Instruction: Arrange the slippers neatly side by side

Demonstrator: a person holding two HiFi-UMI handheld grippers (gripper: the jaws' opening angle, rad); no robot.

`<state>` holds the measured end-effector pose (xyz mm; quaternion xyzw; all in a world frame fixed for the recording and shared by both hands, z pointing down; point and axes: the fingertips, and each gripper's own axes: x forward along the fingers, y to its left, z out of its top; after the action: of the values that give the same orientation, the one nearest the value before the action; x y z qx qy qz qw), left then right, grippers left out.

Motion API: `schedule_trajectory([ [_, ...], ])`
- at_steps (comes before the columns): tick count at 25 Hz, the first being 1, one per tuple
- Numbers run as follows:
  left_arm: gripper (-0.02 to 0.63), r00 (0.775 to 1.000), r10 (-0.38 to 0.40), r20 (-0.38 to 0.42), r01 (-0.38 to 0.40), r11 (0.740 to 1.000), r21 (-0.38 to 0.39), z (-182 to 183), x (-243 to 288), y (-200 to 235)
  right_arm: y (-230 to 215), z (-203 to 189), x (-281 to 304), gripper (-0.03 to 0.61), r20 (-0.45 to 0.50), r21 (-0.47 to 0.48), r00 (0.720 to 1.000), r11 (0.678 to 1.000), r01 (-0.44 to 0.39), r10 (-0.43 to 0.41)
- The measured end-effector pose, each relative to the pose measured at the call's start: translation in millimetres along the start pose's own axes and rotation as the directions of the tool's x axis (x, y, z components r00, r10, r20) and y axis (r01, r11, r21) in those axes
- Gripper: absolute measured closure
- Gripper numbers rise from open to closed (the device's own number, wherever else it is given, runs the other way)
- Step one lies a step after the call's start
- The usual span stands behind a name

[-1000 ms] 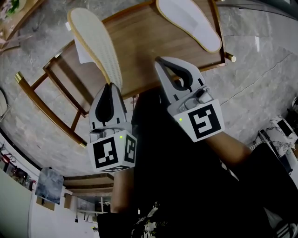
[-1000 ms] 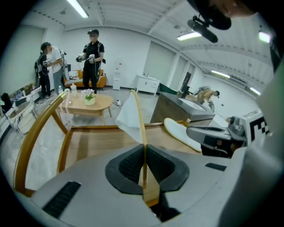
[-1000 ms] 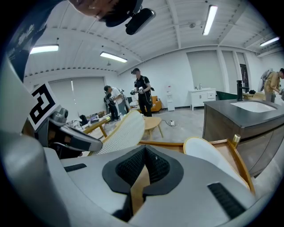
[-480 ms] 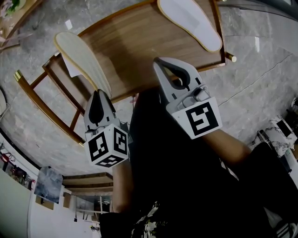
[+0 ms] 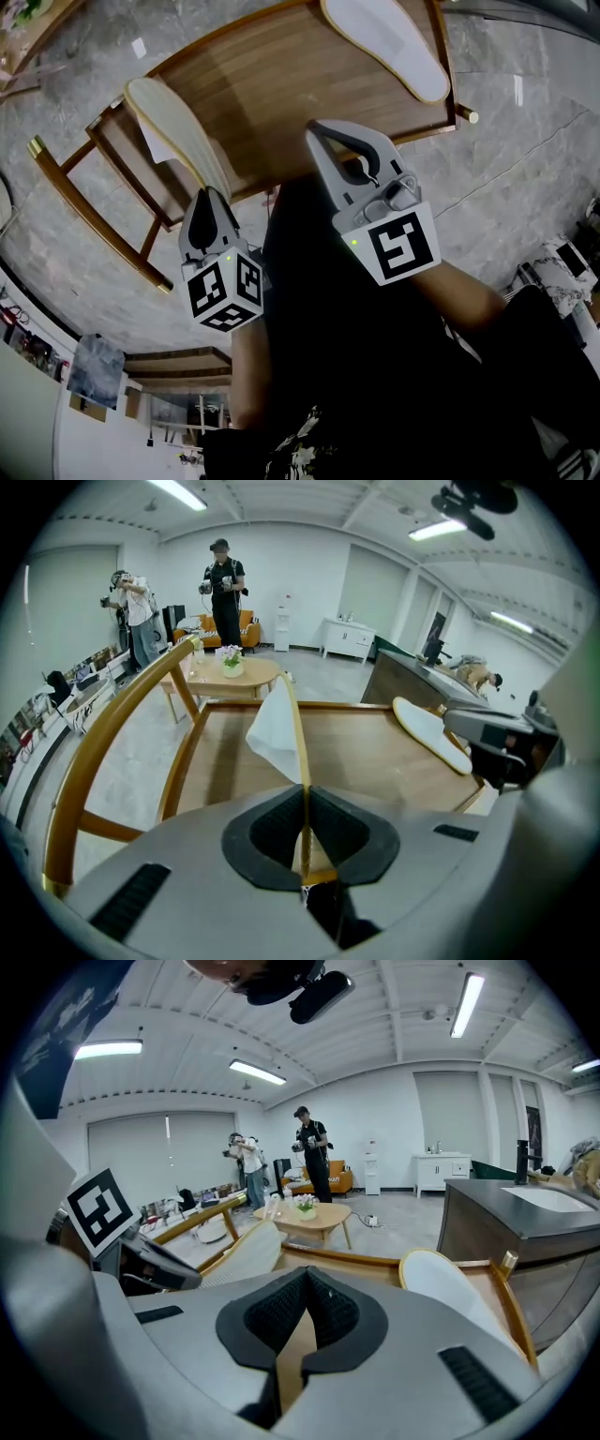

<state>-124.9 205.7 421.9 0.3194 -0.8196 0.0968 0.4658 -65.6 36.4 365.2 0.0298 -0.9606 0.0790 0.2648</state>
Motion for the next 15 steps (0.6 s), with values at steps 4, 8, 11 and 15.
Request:
schedule_trajectory([
  [4, 0.594, 1.0, -0.002, -0.012, 0.002, 1.0, 0.027, -7, 7, -2, 4, -1, -1, 0.58, 0.0, -0.002, 1.0, 1.0, -0.008, 0.008],
  [8, 0.592, 1.0, 0.003, -0.024, -0.001, 0.997, 0.082, -10, 14, -7, 6, -4, -1, 0.58, -0.007, 0.004, 1.0, 1.0, -0.004, 0.004],
  [11, 0.584, 0.999, -0.032, -0.028, 0.034, 0.995, 0.096, -10, 16, -16, 6, -5, -1, 0.58, -0.009, 0.008, 1.0, 1.0, 0.0, 0.0],
  [15, 0.532, 0.996, -0.076, -0.042, 0.079, 0.994, 0.073, -14, 19, -28, 2, -6, -2, 0.58, -0.009, 0.016, 1.0, 1.0, 0.01, -0.009],
])
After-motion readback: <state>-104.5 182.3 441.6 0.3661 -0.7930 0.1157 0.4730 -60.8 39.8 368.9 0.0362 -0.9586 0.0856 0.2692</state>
